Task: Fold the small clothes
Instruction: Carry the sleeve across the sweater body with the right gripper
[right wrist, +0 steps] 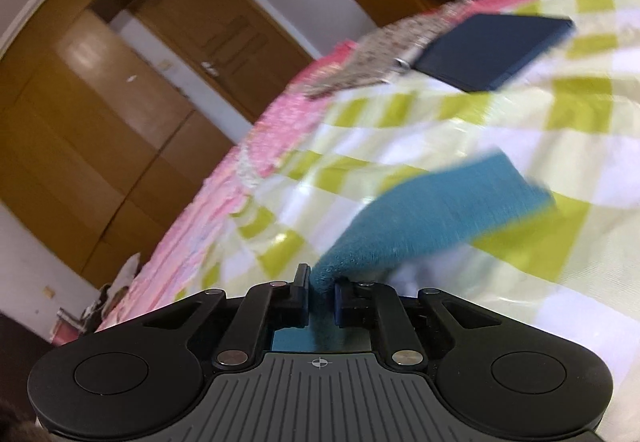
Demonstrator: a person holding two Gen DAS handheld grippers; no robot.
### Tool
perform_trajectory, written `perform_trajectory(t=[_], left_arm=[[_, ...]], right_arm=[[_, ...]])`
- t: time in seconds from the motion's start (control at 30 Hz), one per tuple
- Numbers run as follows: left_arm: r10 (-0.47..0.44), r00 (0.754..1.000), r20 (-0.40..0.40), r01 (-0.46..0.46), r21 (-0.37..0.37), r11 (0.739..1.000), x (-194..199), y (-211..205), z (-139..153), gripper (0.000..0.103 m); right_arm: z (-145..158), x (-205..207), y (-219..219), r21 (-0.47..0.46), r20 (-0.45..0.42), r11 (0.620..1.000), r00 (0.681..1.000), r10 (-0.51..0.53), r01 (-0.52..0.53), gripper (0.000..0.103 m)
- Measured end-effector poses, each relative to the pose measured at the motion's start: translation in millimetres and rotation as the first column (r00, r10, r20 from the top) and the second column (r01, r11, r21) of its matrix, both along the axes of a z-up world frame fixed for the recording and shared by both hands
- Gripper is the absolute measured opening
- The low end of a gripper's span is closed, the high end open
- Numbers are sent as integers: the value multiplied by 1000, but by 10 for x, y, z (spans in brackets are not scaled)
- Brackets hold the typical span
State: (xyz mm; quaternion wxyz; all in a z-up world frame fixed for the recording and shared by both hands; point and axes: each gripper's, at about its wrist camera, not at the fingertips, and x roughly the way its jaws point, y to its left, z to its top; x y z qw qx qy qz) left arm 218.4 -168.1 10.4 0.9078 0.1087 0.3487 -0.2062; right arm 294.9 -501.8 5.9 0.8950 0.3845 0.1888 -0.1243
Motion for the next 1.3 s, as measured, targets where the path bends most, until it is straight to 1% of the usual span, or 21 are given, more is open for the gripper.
perform_trajectory(t=[0.17, 0.3, 0.37, 0.43, 0.47, 0.5, 0.53, 0.57, 0.67, 0.7, 0.77, 0.8, 0.83, 0.9, 0.97, 1.03, 1.07, 1.2, 1.3], left_arm=[[12, 1000, 9, -12, 10, 1000, -68, 182, 36, 37], [38, 999, 8, -38, 8, 999, -180, 475, 44, 37], [49, 999, 5, -49, -2, 999, -213, 630, 31, 37], [59, 998, -2, -59, -15, 998, -222, 797, 12, 37], [65, 998, -4, -65, -20, 998, -227, 875, 3, 37], [73, 997, -6, -73, -27, 997, -235, 963, -6, 37], [79, 997, -7, -79, -33, 996, -241, 1052, -9, 37], [86, 996, -6, -86, -38, 996, -246, 1139, -10, 37], [113, 994, -7, -114, -56, 992, -264, 1422, -21, 37], [123, 992, -10, -123, -62, 990, -265, 1507, -29, 37], [139, 990, -19, -140, -78, 987, -273, 1682, -58, 37], [147, 989, -20, -148, -82, 986, -284, 1754, -72, 37], [156, 988, -22, -157, -85, 984, -299, 1833, -87, 37], [167, 986, -21, -168, -93, 981, -322, 1921, -103, 37], [178, 984, -24, -180, -109, 978, -348, 2011, -119, 37], [189, 981, -30, -192, -129, 973, -351, 2079, -138, 37], [192, 981, -31, -194, -136, 971, -348, 2095, -141, 37], [176, 984, -20, -177, -137, 975, -371, 2128, -122, 37], [177, 984, -17, -178, -147, 973, -381, 2175, -105, 37]], right_arm=[[261, 35, 410, -117, 31, 988, 994, 107, -103, 12], [412, 92, 935, -215, 23, 952, 974, 226, -216, 12], [463, 136, 1250, -265, 5, 925, 959, 283, -271, 11], [489, 192, 1642, -349, -30, 880, 943, 332, -321, 11], [493, 227, 1848, -402, -52, 849, 934, 353, -343, 11], [481, 290, 2093, -448, -83, 811, 921, 381, -376, 11], [458, 335, 2260, -473, -107, 783, 909, 404, -404, 11], [434, 393, 2473, -506, -137, 744, 893, 429, -435, 11], [319, 477, 3116, -619, -226, 597, 843, 488, -511, 11], [260, 501, 3327, -655, -260, 537, 826, 500, -531, 11], [118, 534, 3690, -718, -325, 423, 803, 500, -553, 11], [18, 540, 3873, -750, -358, 354, 792, 494, -559, 11], [-55, 519, 3985, -769, -381, 305, 786, 487, -562, 11], [-223, 481, 4255, -812, -430, 178, 775, 462, -556, 11], [-342, 433, 4457, -843, -457, 66, 775, 437, -534, 11], [-385, 434, 4529, -850, -468, 27, 778, 418, -526, 12], [-388, 434, 4545, -849, -471, 27, 778, 415, -528, 13], [-332, 456, 4514, -828, -479, 73, 769, 424, -556, 15], [-307, 493, 4508, -816, -479, 107, 769, 423, -568, 15]])
